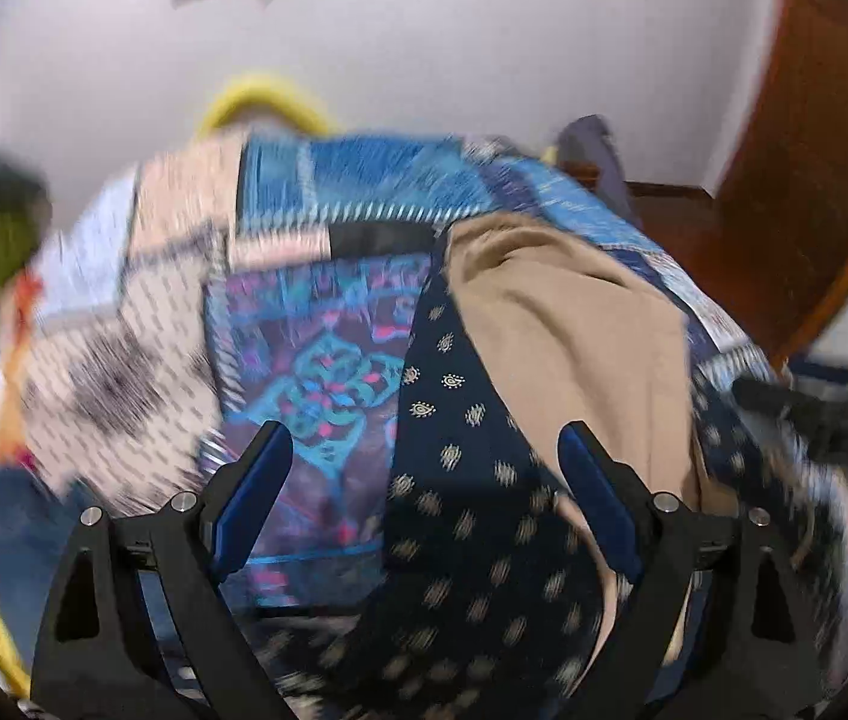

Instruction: Fold large clothes

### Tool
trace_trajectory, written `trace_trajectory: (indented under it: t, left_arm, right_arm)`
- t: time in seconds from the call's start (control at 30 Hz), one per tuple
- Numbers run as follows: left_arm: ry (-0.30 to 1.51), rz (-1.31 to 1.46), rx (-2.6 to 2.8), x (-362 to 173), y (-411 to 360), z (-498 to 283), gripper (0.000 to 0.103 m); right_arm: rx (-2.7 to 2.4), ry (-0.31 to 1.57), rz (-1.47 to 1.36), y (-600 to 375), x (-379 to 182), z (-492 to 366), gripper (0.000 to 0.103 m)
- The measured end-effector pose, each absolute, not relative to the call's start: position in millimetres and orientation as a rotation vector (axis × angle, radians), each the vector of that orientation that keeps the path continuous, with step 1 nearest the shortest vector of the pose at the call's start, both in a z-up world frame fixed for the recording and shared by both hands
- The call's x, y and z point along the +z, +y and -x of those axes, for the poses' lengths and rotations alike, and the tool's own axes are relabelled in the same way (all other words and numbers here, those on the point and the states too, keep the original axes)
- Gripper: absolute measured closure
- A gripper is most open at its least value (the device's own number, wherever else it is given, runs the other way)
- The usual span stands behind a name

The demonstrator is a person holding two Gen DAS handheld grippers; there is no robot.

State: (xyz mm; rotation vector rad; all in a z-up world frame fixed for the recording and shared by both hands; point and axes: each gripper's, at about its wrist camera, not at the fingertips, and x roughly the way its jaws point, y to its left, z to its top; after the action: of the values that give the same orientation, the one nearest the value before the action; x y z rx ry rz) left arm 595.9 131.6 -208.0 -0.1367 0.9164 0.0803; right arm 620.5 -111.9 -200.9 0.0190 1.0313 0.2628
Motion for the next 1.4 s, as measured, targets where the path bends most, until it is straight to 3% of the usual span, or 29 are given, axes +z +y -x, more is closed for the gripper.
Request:
trace_trajectory:
  t: [0.2,0.27,0.33,0.37,0.4,0.43,0.5,0.53,0.97,1.17,1.4]
  left_arm:
    - [0.992,0.206,0.143,-254.1,143.0,-634.3,0.013]
    - [0.996,0.237,0.119,-262.9,145.4,-638.3,0.013]
    - [0.989,0.273,0.084,-264.0,146.5,-637.4,0.025]
    - [0.986,0.283,0.061,-263.3,145.6,-636.5,0.039]
    - [0.985,0.290,0.036,-261.3,143.4,-634.6,0.057]
    - [0.985,0.293,0.023,-259.1,140.9,-632.5,0.067]
    - [0.984,0.281,0.026,-252.7,135.9,-627.7,0.093]
    - [0.976,0.272,0.015,-246.1,132.0,-623.6,0.093]
    - [0.805,0.149,-0.190,-123.1,104.2,-487.8,0.093]
    - [0.812,0.104,-0.216,-122.3,99.8,-420.1,0.093]
    - [0.875,0.095,-0.222,-156.6,97.5,-365.4,0.093]
  right_arm:
    - [0.237,1.139,-0.032,-91.9,-254.7,-663.0,0.010]
    - [0.220,1.118,0.022,-85.7,-265.2,-666.6,0.016]
    - [0.256,1.095,0.016,-85.1,-269.4,-665.3,0.039]
    - [0.281,1.088,0.000,-85.7,-269.9,-663.9,0.047]
    - [0.296,1.085,-0.018,-86.6,-270.1,-662.5,0.063]
    - [0.301,1.077,-0.032,-86.7,-268.8,-659.2,0.079]
    - [0.299,1.063,-0.034,-86.0,-264.4,-653.0,0.090]
    - [0.295,1.045,-0.027,-85.4,-259.5,-647.7,0.094]
    - [0.393,0.836,0.007,-108.7,-144.6,-514.5,0.095]
    - [0.435,0.799,0.040,-118.2,-124.5,-430.6,0.095]
    - [0.463,0.843,0.019,-127.8,-146.7,-356.1,0.095]
